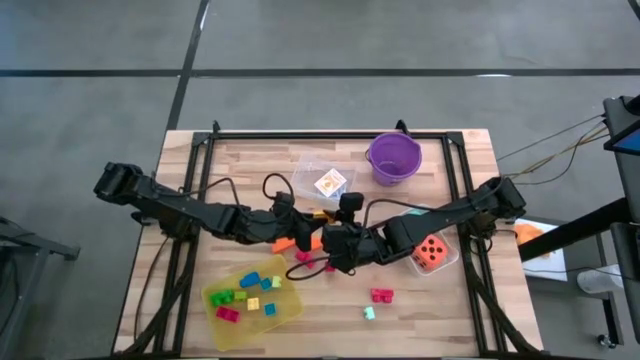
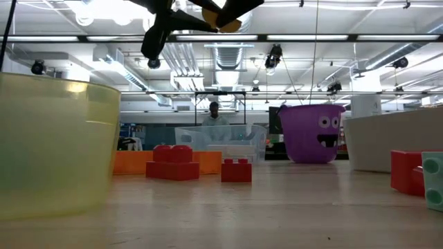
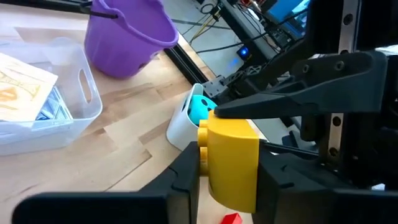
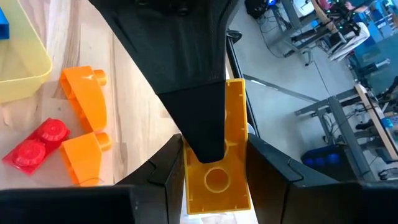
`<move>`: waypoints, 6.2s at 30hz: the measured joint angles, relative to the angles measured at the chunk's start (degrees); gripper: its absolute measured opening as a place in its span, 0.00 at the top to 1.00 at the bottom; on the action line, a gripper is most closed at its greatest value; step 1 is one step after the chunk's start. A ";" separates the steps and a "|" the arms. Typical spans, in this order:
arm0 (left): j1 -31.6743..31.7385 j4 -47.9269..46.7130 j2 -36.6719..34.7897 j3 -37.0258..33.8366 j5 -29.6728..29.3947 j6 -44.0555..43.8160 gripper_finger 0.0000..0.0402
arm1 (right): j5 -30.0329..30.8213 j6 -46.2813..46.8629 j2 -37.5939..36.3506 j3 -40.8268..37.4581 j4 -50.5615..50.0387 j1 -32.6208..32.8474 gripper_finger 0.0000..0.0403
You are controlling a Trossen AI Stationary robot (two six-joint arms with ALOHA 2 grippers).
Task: Pick & Place Toys
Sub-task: Put the yellow game piece into the yellow bin
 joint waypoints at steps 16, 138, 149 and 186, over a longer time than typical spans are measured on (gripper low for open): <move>-0.04 -0.33 0.09 -0.12 2.34 1.59 0.80 | -6.72 1.84 -0.02 0.15 1.15 0.76 0.26; -13.44 -36.35 11.13 -1.66 36.41 -11.10 0.80 | -6.26 43.74 -0.09 -15.46 -0.74 5.11 0.11; -13.39 -36.48 11.12 -1.46 36.78 -11.30 0.59 | -6.28 43.74 -0.09 -15.47 -0.74 5.11 0.11; 1.03 -93.62 2.51 14.65 22.71 -9.80 0.20 | -8.27 43.03 -0.09 -15.47 -1.11 5.16 0.11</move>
